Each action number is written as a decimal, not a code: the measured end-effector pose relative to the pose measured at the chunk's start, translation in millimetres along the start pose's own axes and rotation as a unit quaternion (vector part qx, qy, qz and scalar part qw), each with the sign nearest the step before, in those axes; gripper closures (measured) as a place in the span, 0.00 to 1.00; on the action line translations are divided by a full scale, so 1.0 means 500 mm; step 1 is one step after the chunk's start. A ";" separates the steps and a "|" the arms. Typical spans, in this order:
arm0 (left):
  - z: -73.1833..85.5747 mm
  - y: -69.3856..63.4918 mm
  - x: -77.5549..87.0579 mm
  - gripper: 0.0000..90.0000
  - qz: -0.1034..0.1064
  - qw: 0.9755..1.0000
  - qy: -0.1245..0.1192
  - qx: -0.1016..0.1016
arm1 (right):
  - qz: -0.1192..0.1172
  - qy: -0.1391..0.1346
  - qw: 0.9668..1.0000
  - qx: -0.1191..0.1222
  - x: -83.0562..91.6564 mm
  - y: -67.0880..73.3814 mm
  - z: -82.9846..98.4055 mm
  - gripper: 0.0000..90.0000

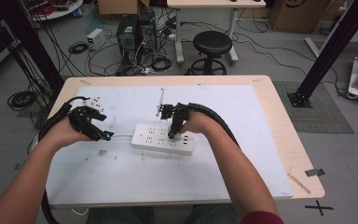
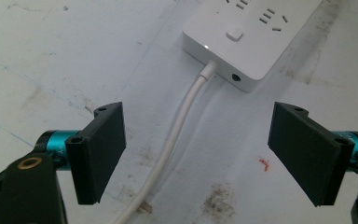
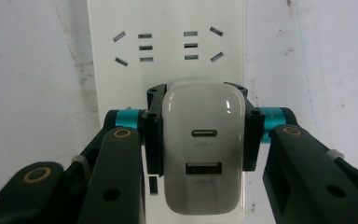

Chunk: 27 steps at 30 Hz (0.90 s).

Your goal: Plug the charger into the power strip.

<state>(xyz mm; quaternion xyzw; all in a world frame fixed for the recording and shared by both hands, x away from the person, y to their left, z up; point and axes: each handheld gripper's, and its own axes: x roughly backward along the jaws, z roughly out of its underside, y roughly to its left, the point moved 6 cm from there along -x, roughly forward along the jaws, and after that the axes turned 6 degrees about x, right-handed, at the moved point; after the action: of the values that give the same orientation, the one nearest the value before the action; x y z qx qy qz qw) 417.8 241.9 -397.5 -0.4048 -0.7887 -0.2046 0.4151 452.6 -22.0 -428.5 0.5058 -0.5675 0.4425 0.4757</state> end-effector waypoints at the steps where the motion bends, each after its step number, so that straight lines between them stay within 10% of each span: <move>1: -0.001 -0.001 -0.002 0.21 0.001 1.000 0.000 -0.001 | 0.007 0.002 1.000 0.004 0.000 0.004 0.000 0.71; 27: -0.007 -0.012 -0.007 0.21 0.001 1.000 0.005 -0.010 | 0.000 0.007 1.000 -0.002 -0.006 -0.001 -0.003 0.70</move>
<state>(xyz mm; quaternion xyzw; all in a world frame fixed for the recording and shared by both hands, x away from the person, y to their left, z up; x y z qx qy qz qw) 415.9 234.4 -398.1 -0.4086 -0.7841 -0.2143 0.4151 453.5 -20.0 -431.2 0.5018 -0.5651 0.4446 0.4808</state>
